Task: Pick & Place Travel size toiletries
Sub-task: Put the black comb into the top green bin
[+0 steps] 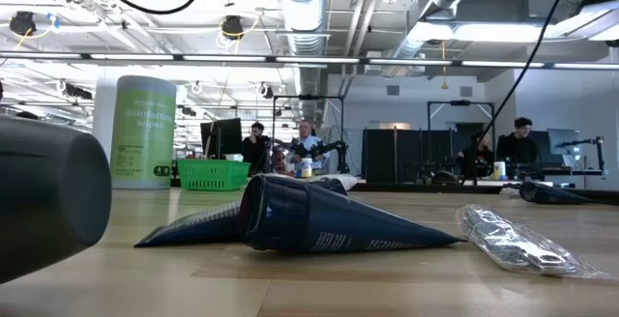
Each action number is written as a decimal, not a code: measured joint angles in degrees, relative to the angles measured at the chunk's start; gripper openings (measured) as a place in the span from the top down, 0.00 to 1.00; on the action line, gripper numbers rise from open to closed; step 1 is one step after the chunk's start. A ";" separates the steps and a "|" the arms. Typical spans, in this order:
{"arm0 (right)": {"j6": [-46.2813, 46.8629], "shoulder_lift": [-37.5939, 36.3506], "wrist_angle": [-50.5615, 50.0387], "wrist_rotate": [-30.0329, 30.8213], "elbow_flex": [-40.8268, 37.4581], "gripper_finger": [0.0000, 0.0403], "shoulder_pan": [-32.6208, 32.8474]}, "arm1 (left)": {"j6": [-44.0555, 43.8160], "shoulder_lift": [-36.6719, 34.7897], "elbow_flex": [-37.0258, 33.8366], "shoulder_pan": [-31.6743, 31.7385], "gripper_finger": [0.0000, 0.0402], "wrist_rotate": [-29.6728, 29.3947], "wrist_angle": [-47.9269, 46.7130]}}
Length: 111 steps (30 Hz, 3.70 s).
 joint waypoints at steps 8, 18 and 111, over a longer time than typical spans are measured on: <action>-0.48 1.23 0.56 3.35 0.04 0.38 0.00 | 0.83 0.02 0.00 0.00 0.99 -3.03 1.24; 0.00 4.46 4.74 5.59 -0.04 0.38 -0.04 | -0.61 0.85 0.02 2.65 0.99 -2.18 2.44; 6.34 -23.50 -70.64 22.83 -0.02 1.00 31.40 | -12.98 19.34 0.02 -18.03 0.69 -7.13 -3.43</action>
